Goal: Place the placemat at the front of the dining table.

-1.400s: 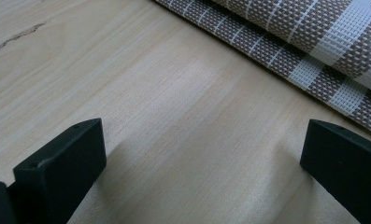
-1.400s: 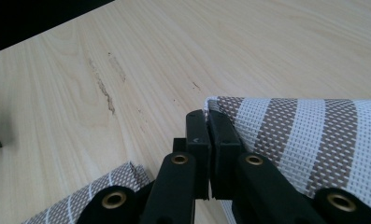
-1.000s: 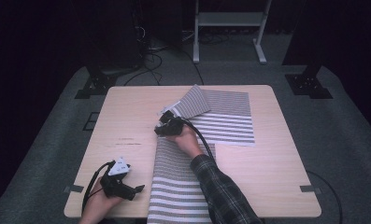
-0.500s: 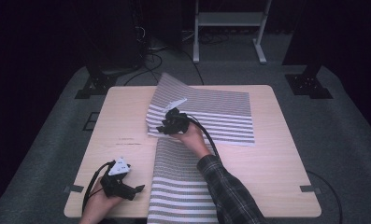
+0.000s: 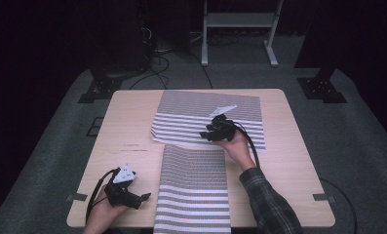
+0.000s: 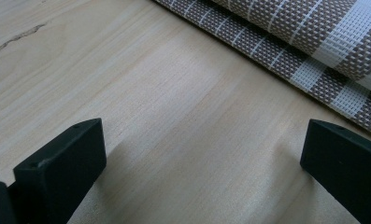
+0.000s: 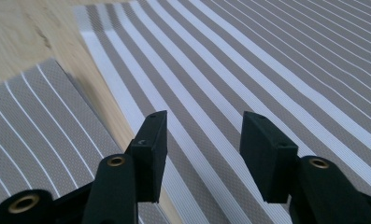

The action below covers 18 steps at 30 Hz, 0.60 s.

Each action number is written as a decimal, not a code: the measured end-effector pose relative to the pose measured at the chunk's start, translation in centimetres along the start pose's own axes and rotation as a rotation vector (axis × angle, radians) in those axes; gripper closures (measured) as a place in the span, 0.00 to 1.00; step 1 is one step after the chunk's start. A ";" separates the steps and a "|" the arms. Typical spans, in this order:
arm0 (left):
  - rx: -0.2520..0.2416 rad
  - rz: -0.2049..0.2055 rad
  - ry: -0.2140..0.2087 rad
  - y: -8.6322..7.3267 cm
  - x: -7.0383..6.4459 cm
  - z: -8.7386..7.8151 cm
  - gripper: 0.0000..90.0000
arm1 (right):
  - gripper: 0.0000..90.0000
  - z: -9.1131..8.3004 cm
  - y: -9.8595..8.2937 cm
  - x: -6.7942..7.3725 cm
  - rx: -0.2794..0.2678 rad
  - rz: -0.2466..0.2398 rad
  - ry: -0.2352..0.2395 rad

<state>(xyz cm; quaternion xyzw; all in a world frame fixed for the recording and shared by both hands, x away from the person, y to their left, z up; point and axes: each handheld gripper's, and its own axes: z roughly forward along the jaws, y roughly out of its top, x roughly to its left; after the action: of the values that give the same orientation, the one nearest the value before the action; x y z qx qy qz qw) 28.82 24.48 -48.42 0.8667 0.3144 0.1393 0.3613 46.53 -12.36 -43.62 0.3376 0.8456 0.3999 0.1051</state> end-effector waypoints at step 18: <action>0.002 -0.026 0.023 -0.1 0.3 -0.1 0.00 | 0.54 -7.5 -8.1 -4.7 0.059 0.040 -0.193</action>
<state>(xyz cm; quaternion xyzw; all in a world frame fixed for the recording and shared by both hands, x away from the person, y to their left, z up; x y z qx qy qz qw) 28.94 24.81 -48.41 0.8612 0.3297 0.1446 0.3587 42.67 -23.65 -45.17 0.3945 0.8360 0.3426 0.1679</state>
